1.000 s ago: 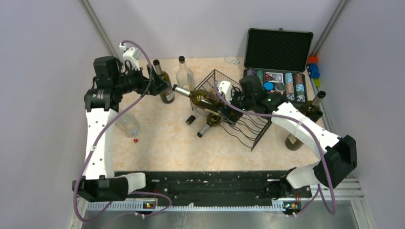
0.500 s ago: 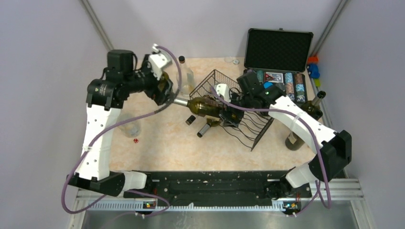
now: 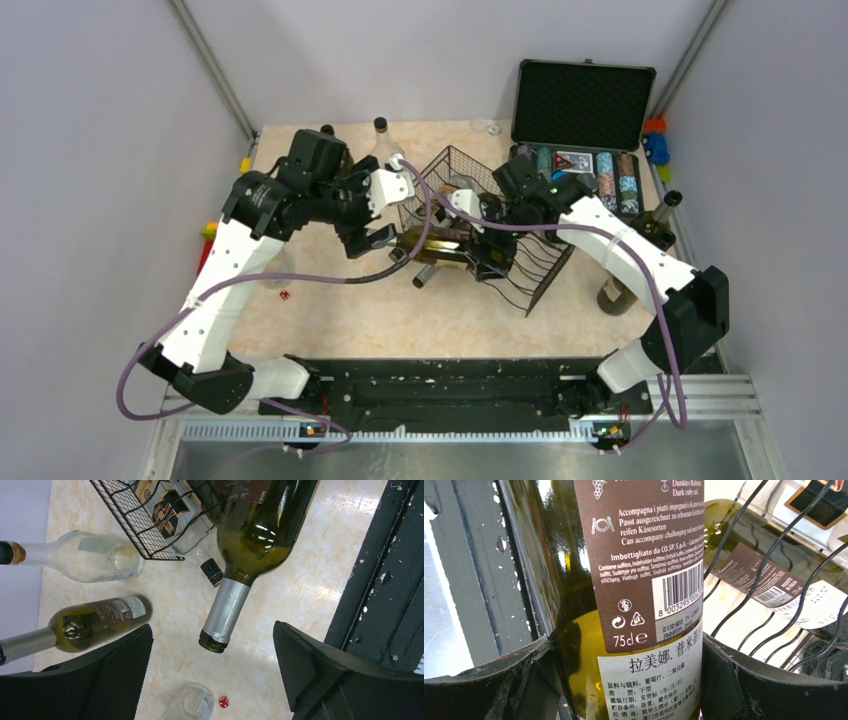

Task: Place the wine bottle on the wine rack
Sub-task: Pick up the wine bottle from the center of the board.

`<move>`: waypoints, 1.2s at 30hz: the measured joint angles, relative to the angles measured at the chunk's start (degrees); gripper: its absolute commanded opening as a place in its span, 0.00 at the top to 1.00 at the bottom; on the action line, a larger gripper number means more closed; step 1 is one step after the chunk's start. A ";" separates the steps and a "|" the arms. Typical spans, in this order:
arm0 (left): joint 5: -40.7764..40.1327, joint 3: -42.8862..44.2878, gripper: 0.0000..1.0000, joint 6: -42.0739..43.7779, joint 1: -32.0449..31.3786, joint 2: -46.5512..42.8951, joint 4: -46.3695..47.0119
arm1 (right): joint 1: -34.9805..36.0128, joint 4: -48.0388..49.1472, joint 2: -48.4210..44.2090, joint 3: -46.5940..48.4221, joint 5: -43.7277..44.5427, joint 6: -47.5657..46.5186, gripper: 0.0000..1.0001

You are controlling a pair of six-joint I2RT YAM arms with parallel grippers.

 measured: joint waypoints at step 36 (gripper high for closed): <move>-3.02 -11.89 0.14 11.37 -7.21 0.20 2.45 | -0.72 -9.57 2.89 3.76 -6.12 -4.07 1.00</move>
